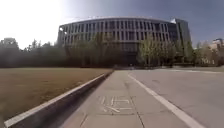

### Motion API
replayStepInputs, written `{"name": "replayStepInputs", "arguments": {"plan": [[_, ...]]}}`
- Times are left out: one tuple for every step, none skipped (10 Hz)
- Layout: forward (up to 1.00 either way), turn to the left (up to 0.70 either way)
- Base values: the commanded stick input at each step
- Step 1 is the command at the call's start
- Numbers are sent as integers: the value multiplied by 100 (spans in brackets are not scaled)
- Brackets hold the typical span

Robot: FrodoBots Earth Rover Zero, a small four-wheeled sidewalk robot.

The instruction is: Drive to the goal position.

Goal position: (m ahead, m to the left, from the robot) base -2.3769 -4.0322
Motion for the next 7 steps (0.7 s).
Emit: {"name": "replayStepInputs", "arguments": {"plan": [[66, 0], [55, 0], [55, 0], [55, 0], [55, 0], [55, 0], [55, 0]]}}
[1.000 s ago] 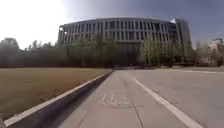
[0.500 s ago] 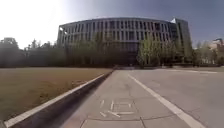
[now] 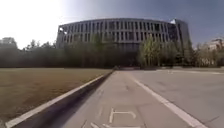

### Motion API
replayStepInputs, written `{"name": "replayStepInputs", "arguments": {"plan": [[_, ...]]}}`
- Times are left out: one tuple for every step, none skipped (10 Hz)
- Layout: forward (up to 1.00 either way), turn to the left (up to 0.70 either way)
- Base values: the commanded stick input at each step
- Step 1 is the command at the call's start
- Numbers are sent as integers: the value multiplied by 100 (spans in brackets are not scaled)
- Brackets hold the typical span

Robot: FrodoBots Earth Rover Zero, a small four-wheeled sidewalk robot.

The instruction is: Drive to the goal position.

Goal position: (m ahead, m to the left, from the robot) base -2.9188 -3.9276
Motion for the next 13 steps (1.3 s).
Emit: {"name": "replayStepInputs", "arguments": {"plan": [[52, 0], [48, 0], [45, 0], [40, 0], [31, 0], [28, 0], [21, 0], [21, 0], [19, 0], [16, 0], [15, 0], [15, 0], [13, 0]]}}
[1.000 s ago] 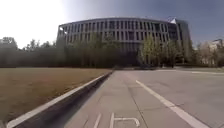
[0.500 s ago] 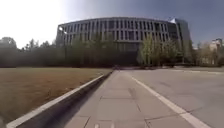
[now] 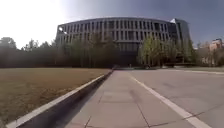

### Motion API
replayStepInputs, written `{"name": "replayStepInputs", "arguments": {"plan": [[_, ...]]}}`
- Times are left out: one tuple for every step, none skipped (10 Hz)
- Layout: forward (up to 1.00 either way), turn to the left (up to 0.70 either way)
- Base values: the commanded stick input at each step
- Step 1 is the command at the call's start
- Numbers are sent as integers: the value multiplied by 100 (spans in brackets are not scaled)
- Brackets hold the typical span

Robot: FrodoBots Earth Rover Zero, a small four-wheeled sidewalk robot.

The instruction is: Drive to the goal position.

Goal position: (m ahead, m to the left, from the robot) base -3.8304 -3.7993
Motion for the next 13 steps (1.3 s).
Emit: {"name": "replayStepInputs", "arguments": {"plan": [[13, 0], [13, 0], [13, 0], [13, 0], [12, 0], [12, 0], [12, 0], [12, 0], [12, 0], [12, 0], [12, 0], [12, 0], [12, 0]]}}
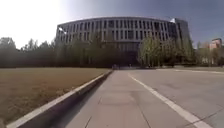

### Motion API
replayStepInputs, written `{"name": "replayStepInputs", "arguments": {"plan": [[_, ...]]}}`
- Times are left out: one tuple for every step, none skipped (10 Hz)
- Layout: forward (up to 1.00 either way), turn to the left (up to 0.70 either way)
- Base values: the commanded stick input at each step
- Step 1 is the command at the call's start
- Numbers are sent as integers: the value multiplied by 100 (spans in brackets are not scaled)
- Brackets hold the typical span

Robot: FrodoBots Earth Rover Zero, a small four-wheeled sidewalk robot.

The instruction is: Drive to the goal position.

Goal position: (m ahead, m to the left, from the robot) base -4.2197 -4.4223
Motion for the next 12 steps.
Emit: {"name": "replayStepInputs", "arguments": {"plan": [[12, 0], [12, 0], [12, 0], [12, 0], [12, 0], [12, 0], [12, 0], [12, 0], [12, 0], [12, 0], [12, 0], [13, 0]]}}
